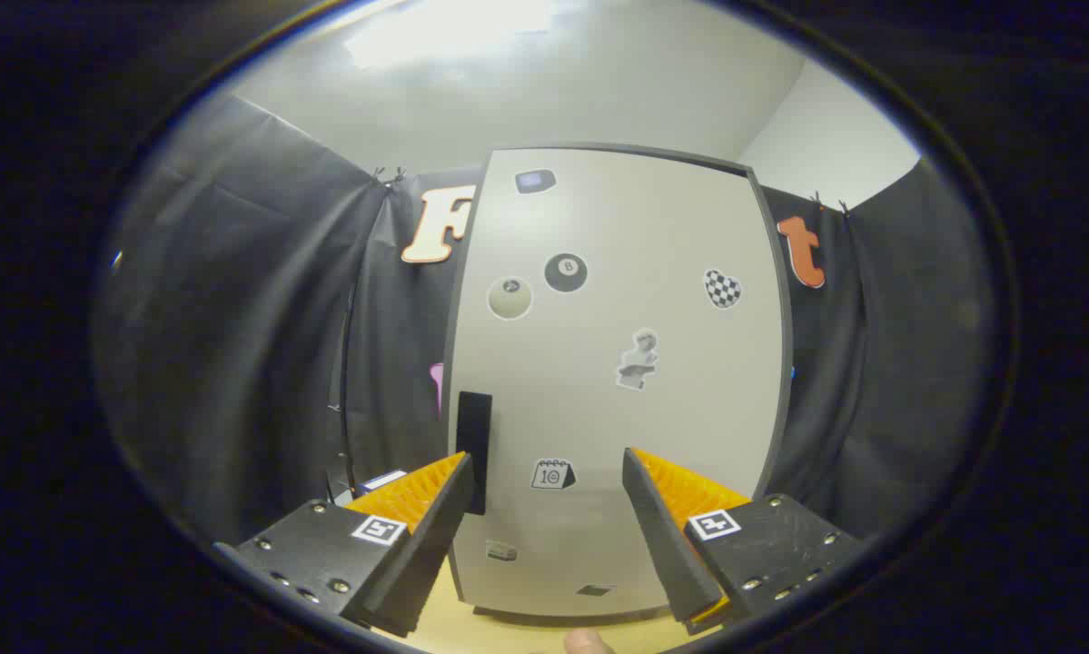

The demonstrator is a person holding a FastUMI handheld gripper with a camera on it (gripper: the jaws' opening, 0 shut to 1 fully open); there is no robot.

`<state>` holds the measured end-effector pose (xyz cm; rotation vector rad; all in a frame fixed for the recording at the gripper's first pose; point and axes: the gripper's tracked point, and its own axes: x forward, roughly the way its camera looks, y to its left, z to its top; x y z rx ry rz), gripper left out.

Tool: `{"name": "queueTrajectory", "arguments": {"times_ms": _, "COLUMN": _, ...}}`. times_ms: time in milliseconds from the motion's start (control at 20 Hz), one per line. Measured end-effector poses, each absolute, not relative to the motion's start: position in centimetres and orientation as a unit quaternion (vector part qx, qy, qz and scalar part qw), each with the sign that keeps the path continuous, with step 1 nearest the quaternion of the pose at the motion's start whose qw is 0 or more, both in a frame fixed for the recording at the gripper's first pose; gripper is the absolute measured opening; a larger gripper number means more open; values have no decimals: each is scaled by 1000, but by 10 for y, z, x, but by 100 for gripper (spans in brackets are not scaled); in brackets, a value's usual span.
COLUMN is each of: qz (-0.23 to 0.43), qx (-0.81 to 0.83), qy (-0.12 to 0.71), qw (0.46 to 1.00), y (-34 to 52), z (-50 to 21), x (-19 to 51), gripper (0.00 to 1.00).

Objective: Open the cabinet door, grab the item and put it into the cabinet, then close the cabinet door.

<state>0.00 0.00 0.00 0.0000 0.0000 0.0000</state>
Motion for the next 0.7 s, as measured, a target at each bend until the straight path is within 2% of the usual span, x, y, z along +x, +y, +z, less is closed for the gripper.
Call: {"name": "queueTrajectory", "arguments": {"times_ms": 700, "qz": 16, "qx": 15, "qy": 7, "qw": 1000, "y": 16, "z": 4, "x": 18, "gripper": 97}}
